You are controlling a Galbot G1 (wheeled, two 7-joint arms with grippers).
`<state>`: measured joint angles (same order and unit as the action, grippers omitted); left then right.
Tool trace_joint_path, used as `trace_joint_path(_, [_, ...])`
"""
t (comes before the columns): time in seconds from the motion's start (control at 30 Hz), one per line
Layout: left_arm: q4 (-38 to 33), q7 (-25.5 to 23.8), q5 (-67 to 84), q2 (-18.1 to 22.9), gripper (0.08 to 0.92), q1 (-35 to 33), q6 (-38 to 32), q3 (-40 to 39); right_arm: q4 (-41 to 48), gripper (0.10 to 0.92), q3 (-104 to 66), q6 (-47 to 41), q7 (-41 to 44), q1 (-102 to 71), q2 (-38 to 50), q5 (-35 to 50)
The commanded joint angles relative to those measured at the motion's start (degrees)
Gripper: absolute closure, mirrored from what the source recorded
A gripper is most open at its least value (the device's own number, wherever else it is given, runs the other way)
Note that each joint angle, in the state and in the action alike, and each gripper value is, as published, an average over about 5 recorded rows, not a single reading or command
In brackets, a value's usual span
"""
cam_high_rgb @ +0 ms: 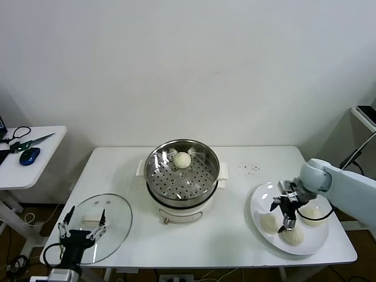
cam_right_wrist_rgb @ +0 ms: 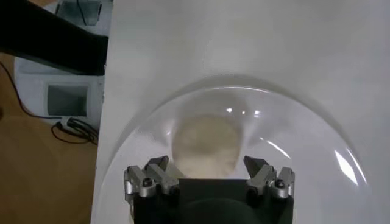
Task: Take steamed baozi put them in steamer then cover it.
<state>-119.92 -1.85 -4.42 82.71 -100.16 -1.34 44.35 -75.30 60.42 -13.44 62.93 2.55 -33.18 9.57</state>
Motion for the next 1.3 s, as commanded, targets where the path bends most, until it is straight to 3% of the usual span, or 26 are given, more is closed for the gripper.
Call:
trace_joint_path(0.03, [0.41,0.03,-0.03,-0.20,0.177,0.02,-0.11,-0.01,1.19,0.203,-1.05,0.03,0.13,-1.90,-1.19,-0.39])
trace_joint_path(0.57, [0.61,0.12,0.13,-0.16,0.177,-0.13,-0.37,-0.01,1.30,0.326,-0.01,0.83,0.43,1.16,-0.74,0.90])
trace_joint_path(0.83, [0.13,0.35,0.21,-0.23,0.177,-0.43,-0.43,-0.59,2.21,0.337,13.77,2.40,1.27,22.58,-0.95,8.81])
trace_joint_path(1.07, [-0.18,0.33,0.61,-0.02,0.177,0.42,-0.06,-1.49,5.59,0.338,29.89,3.12,1.89,46.12,-11.10,22.55])
trace_joint_path(1.3, [-0.78,0.24,0.83,-0.24,0.177,0.53,-0.02,-2.36,8.41,0.338,34.45,0.66,1.28,53.35,-24.15,33.93])
